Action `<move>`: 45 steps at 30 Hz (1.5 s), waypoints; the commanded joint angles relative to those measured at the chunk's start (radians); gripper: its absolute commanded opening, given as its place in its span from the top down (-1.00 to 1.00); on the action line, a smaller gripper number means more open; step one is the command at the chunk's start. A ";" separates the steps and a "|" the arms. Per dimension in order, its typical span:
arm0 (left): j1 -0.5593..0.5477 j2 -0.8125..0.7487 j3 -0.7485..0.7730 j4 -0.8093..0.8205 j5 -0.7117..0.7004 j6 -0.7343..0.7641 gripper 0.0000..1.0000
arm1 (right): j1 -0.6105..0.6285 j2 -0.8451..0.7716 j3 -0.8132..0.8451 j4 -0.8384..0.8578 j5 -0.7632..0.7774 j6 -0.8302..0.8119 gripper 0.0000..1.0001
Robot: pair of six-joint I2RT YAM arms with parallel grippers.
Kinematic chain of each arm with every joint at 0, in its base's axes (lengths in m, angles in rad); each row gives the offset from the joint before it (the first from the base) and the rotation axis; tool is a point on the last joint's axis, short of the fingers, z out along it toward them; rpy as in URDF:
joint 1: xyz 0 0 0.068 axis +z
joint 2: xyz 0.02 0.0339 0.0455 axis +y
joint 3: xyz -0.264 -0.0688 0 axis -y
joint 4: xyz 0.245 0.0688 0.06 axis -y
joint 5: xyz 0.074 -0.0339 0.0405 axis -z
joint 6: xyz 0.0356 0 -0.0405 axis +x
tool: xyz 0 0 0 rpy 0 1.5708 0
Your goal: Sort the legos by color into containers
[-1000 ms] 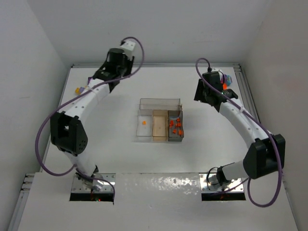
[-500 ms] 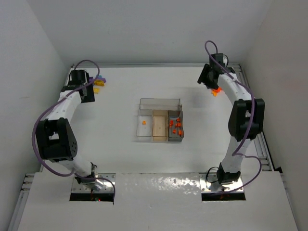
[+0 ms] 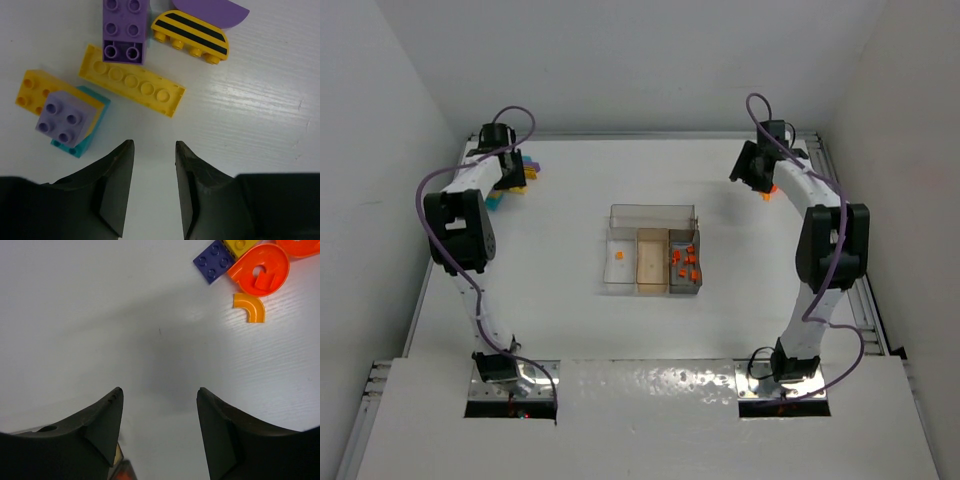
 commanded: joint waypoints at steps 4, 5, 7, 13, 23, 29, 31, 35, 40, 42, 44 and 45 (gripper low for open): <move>-0.006 0.066 0.120 0.098 -0.006 0.073 0.15 | 0.008 -0.034 -0.015 0.016 -0.005 -0.011 -0.19; -0.006 0.096 0.173 0.080 -0.023 0.079 0.13 | 0.008 -0.037 -0.022 0.016 -0.007 -0.005 -0.19; -0.007 0.115 0.224 0.049 -0.063 0.099 0.08 | 0.011 -0.037 -0.024 0.016 -0.013 -0.005 -0.19; -0.007 0.103 0.224 0.104 -0.151 0.129 -0.04 | 0.017 -0.034 -0.026 0.020 -0.022 -0.002 -0.19; 0.007 0.300 0.424 0.060 -0.244 0.100 -0.23 | 0.028 -0.046 -0.039 -0.006 -0.021 -0.032 -0.18; 0.014 0.299 0.407 0.086 -0.149 0.090 -0.06 | 0.026 -0.082 -0.085 0.001 -0.007 -0.043 -0.18; 0.013 0.297 0.405 0.083 -0.145 0.083 -0.06 | 0.026 -0.086 -0.091 -0.003 -0.004 -0.045 -0.18; 0.014 0.302 0.384 0.089 -0.157 0.083 0.01 | 0.028 -0.094 -0.096 -0.004 0.002 -0.048 -0.18; 0.024 0.316 0.384 0.069 -0.129 0.050 0.10 | 0.030 -0.100 -0.091 -0.010 0.008 -0.054 -0.18; 0.027 0.320 0.384 0.074 -0.131 0.051 0.18 | 0.028 -0.103 -0.091 -0.012 0.008 -0.058 -0.18; 0.031 0.331 0.391 0.074 -0.131 0.051 0.20 | 0.030 -0.106 -0.091 -0.015 0.015 -0.062 -0.18; 0.031 0.334 0.394 0.072 -0.129 0.048 0.20 | 0.030 -0.108 -0.091 -0.018 0.016 -0.063 -0.18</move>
